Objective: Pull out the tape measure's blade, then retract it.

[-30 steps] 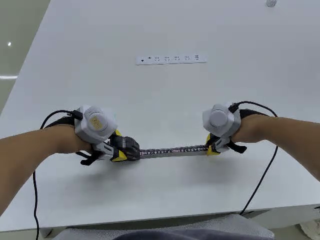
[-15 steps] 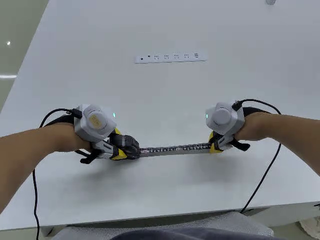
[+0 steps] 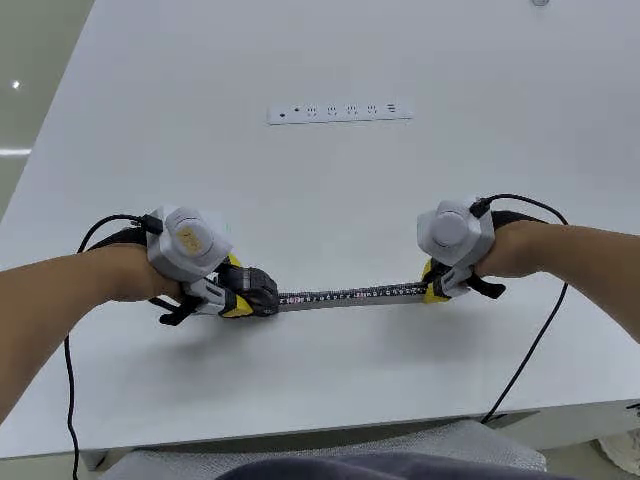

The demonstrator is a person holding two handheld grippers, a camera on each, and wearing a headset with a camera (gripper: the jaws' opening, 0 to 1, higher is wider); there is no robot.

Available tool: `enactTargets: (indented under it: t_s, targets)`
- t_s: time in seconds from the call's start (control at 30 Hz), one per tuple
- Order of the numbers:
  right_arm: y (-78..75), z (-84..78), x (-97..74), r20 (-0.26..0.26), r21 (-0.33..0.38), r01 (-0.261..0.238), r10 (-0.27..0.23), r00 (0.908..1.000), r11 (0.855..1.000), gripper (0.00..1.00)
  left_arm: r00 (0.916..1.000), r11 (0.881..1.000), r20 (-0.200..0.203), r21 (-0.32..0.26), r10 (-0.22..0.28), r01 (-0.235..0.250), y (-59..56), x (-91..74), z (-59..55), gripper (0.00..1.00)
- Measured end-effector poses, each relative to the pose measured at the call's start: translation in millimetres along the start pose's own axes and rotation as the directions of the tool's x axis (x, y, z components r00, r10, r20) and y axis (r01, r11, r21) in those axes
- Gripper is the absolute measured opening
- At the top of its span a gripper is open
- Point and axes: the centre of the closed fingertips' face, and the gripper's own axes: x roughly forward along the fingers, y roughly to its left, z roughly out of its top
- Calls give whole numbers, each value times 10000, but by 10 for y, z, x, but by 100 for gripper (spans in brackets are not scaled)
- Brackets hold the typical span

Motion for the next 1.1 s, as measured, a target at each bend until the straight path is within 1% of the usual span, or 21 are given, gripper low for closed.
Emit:
enactTargets:
  t_s: [0.37, 0.67, 0.7, 0.83, 0.9, 0.97, 1.03, 1.07, 1.1]
  targets:
    - [29, -20, -42, 25, 50, 1, -1, 10000, 10000, 12, 10000, 10000, 6, -1, 11, -11, -1, -1, 1, 32]
    - [9, -29, -41, 7, 56, -4, 4, 10000, 10000, 12, 10000, 10000, 31, -21, 23, -23, -1, 2, 5, 32]
    - [7, -30, -40, 69, 240, -9, 7, 10000, 9997, 12, 10000, 10000, 40, -34, 29, -29, -1, 3, 6, 32]
    - [17, -30, -38, 224, 145, 53, -57, 9997, 9999, 13, 10000, 10000, 64, -40, 19, -19, -1, 5, 8, 32]
    - [21, -34, -39, 349, 10, 90, -90, 9993, 10000, 14, 10000, 10000, 82, -22, 22, -22, -2, 4, 10, 32]
    - [9, -40, -38, 548, 96, 99, -104, 9984, 9999, 15, 9999, 10000, 107, -21, 33, -33, -4, 3, 12, 32]
    - [28, -31, -40, 689, -99, 154, -146, 9975, 9998, 15, 9999, 10000, 117, -19, 33, -32, -4, 3, 13, 32]
    - [30, -26, -36, 677, -116, 173, -165, 9976, 9998, 15, 9999, 10000, 118, -19, 30, -30, -4, 3, 14, 32]
    - [27, -31, -39, 638, 16, 188, -189, 9978, 9998, 16, 9999, 10000, 118, -13, 22, -22, -3, 3, 14, 32]
